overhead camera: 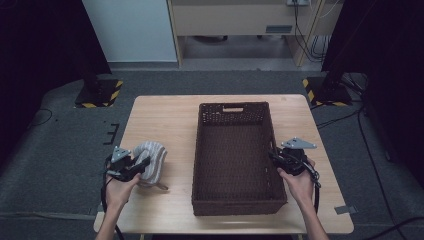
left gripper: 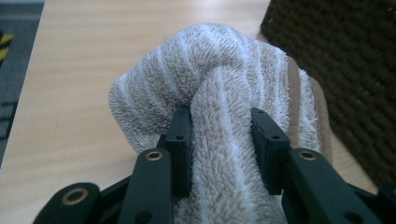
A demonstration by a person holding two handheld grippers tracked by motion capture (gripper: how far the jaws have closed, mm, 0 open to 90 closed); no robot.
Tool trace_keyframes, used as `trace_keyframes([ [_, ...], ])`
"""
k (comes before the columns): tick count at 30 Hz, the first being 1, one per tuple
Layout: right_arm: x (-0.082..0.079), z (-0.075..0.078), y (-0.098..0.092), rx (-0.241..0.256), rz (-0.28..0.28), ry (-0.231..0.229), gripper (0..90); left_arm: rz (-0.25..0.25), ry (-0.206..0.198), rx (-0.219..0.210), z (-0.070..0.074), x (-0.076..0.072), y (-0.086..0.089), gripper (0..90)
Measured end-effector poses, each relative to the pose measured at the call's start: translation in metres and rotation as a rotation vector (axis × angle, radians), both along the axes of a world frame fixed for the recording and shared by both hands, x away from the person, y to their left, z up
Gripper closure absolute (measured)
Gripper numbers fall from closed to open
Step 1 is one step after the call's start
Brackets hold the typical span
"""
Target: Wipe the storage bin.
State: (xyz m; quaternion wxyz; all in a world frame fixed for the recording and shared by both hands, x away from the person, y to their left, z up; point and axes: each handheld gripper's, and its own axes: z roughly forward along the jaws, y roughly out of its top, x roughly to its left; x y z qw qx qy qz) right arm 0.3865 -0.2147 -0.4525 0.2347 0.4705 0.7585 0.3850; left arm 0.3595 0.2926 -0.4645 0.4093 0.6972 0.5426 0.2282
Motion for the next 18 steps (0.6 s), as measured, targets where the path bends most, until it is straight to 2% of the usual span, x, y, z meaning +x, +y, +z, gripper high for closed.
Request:
trace_keyframes([
  [3,0.002,0.0,0.0,0.001,0.011,-0.004,68.4,-0.005,-0.016,-0.008,0.007,0.009,-0.008,63.7],
  [10,0.007,-0.001,0.002,0.012,0.04,-0.003,68.5,-0.017,-0.085,-0.031,0.026,0.034,-0.028,63.7],
  [18,0.008,-0.001,0.002,0.005,0.049,-0.01,68.6,-0.033,-0.124,-0.044,0.04,0.067,-0.045,63.6],
])
